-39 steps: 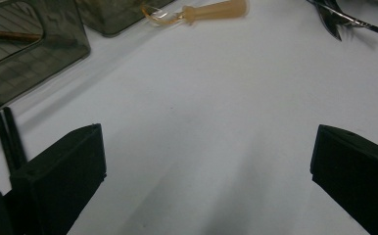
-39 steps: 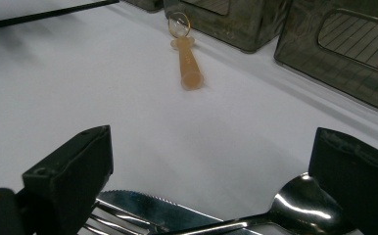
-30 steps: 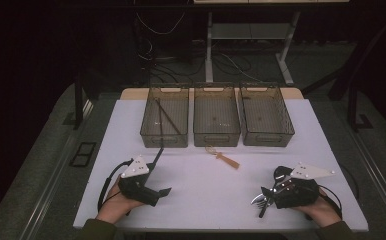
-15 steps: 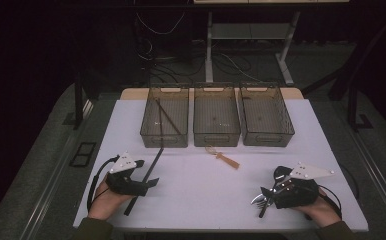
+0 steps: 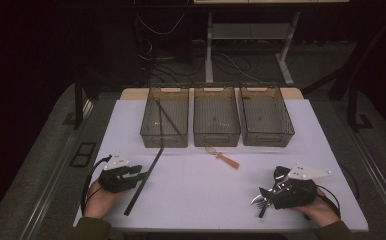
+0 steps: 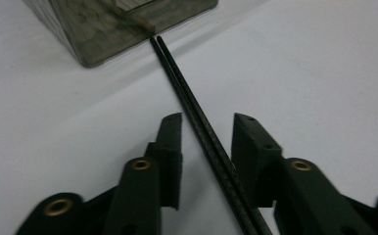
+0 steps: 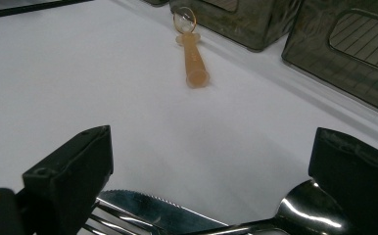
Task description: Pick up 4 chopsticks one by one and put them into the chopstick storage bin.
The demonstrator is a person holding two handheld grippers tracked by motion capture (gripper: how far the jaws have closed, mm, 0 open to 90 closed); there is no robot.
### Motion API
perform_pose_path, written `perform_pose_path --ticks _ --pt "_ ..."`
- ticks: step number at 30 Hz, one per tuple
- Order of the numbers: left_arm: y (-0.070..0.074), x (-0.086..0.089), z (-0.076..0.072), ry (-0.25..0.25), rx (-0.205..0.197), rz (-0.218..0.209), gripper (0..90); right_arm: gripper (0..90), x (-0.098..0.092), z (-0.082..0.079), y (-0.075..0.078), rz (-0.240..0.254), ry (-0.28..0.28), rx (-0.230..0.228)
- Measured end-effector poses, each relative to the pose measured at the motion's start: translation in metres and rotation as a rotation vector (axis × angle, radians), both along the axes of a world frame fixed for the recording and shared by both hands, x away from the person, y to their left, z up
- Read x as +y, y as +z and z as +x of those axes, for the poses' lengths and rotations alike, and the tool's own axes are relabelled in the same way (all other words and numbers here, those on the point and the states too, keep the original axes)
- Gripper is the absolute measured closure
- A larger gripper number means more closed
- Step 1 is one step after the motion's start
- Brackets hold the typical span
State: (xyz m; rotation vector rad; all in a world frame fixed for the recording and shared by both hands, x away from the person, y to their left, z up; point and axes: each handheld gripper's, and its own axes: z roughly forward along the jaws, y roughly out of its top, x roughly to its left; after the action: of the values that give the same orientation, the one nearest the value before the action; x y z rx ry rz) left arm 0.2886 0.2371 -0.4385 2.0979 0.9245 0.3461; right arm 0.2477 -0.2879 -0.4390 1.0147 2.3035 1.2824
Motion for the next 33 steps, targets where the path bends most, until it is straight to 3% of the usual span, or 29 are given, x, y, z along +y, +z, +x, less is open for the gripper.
perform_pose_path --ticks 4,19,33 --pt "-0.003 0.001 0.002 -0.014 0.032 0.0 73.8 3.0 0.0 0.0 -0.001 -0.005 0.001 0.0" --pt "-0.007 -0.004 0.005 -0.019 0.071 0.014 76.8 3.0 0.001 0.0 -0.001 -0.02 0.003 -0.001" --pt "-0.006 -0.015 0.0 0.006 0.061 0.099 76.9 3.0 0.001 0.0 -0.001 -0.023 0.006 -0.007"
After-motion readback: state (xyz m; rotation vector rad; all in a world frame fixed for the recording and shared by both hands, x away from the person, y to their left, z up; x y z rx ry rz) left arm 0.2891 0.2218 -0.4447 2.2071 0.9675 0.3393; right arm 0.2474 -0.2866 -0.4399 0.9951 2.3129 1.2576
